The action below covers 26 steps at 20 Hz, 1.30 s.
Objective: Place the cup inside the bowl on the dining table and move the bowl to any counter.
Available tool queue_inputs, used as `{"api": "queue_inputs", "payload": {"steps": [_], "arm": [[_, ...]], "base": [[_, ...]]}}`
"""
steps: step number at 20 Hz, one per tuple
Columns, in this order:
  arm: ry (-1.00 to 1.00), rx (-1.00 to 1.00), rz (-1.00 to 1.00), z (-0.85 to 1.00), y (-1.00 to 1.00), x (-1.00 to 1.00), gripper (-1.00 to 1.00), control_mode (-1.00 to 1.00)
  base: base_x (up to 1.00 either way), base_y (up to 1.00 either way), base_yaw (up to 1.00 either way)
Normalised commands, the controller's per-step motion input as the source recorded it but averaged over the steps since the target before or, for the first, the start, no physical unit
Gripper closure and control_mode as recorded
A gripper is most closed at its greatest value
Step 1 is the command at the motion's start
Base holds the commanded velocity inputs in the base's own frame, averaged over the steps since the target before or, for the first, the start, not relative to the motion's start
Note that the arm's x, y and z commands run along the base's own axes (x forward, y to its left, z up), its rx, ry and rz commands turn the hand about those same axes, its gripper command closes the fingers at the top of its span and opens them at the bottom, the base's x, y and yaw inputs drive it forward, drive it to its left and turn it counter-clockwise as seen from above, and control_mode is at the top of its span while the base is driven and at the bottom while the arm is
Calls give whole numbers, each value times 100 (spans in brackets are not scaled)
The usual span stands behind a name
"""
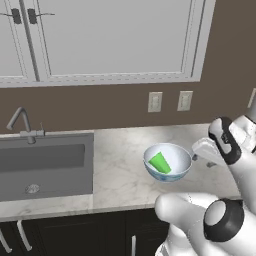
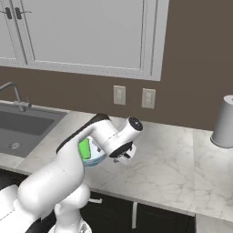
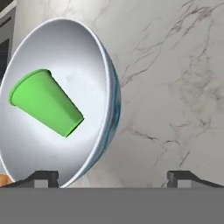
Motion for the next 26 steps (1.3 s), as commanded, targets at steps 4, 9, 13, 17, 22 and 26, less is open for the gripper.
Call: {"api": "queue_inputs", "payload": {"steps": [4,9,13,17,22,26], "arm": [[-9,0,0,23,-10,-61,-100,-100],[-14,-1,0,33,-2,-55,-100,-100],[-17,-9,0,36,1,-50,-100,-100],[-13,-19,0,24,1,-41,-100,-100],[-11,-19,0,21,0,-48,-100,-100],[-12,-14,0,29,1,-59,-100,-100]], "base": [[0,0,0],[0,0,0],[0,0,0],[0,0,0],[0,0,0],[0,0,0]]}}
